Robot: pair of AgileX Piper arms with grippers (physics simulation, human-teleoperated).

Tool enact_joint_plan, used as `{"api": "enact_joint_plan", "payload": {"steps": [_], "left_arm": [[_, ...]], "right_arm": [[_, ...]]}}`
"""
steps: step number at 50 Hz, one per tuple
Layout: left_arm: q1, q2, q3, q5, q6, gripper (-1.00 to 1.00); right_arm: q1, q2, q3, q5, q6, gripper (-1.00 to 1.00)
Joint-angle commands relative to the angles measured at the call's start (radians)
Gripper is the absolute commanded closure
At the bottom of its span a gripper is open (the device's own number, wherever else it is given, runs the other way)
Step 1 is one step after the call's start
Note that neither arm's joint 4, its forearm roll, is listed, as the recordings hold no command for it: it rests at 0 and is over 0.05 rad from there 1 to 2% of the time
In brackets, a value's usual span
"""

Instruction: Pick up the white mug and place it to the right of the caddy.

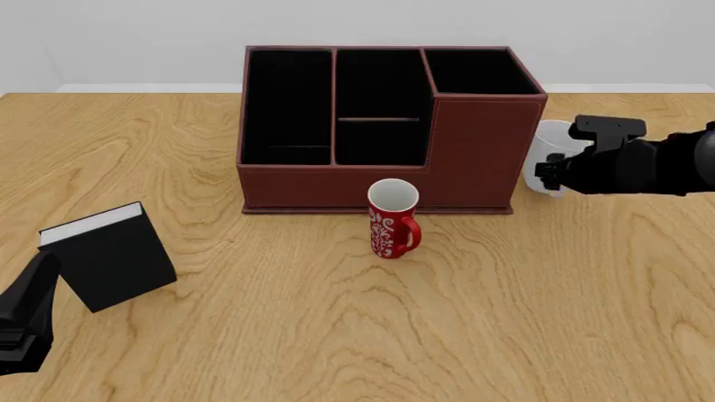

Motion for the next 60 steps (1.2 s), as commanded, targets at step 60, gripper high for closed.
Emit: {"api": "enact_joint_plan", "payload": {"steps": [60], "left_arm": [[0.000, 0.000, 0.000, 0.000, 0.000, -1.00]], "right_arm": [[0.015, -0.100, 0.121, -0.028, 0.015, -1.00]]}}
